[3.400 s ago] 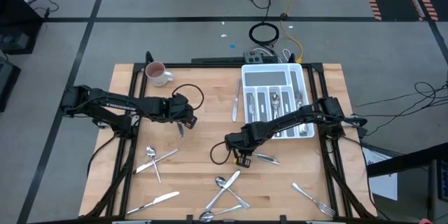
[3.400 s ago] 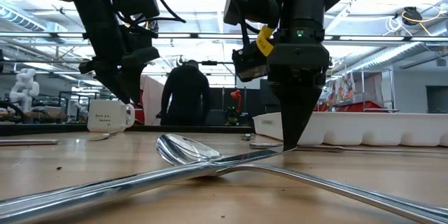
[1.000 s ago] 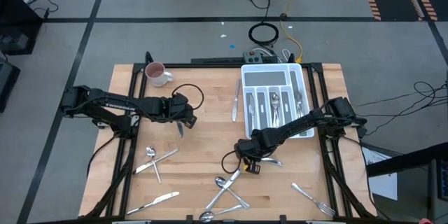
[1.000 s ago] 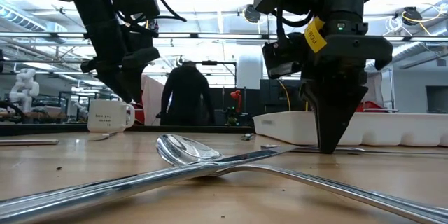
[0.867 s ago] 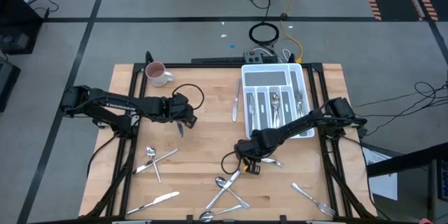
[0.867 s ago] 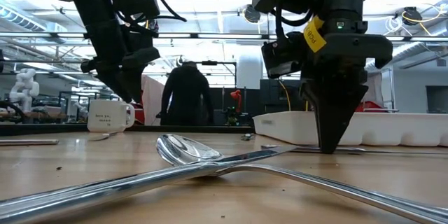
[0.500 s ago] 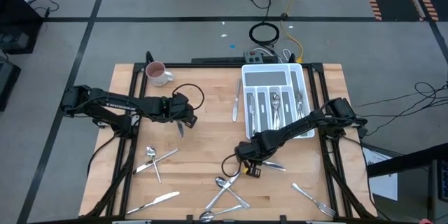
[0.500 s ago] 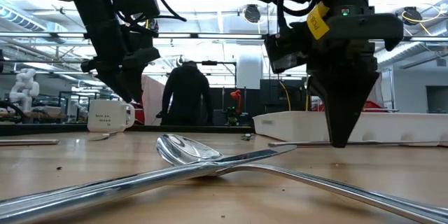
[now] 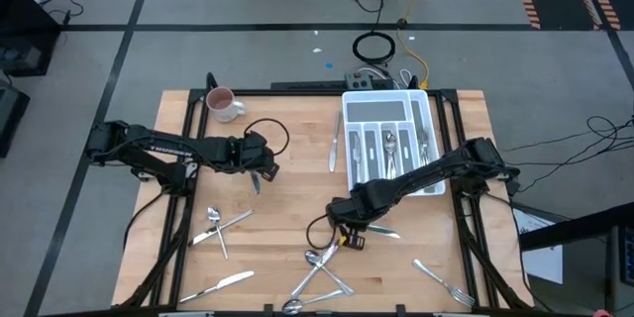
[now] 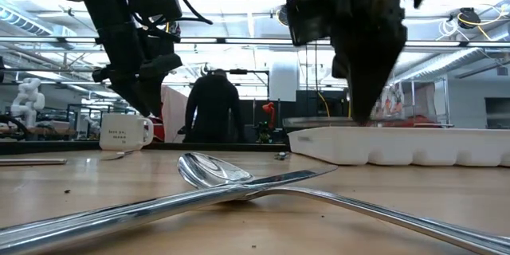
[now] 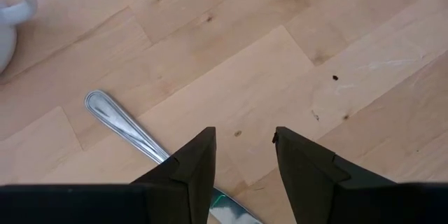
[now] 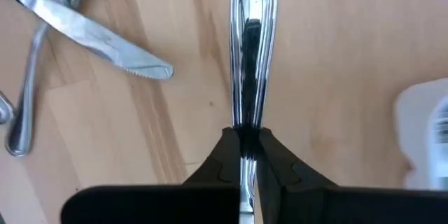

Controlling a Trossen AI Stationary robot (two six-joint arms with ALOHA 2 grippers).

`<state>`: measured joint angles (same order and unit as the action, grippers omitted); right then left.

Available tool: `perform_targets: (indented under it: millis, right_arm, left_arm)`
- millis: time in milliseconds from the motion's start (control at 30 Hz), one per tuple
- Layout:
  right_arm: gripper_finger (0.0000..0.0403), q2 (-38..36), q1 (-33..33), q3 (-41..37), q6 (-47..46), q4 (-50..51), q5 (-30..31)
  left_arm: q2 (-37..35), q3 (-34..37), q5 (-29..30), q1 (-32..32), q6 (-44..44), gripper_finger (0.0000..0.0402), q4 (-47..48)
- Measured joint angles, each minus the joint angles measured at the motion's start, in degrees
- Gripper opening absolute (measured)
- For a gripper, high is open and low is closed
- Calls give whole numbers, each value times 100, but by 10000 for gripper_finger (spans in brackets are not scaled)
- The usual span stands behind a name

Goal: Sort silverware
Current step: Put the knife in the left section of the silverware tray

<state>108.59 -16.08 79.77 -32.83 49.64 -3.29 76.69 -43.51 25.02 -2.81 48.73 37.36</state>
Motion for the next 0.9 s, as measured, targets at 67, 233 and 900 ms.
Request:
perform_targets:
  millis: [67,233,900]
  right_arm:
    - [0,-97,83,52,58,47,24]
    - [0,-484,371,54,146,184,189]
    - [0,-1703,2373,56,-353,225,1087]
  left_arm:
    - [0,0,0,0,2,155,-1]
    - [0,0,0,0,-2,155,-2]
    - [0,0,33,0,34,155,-2]
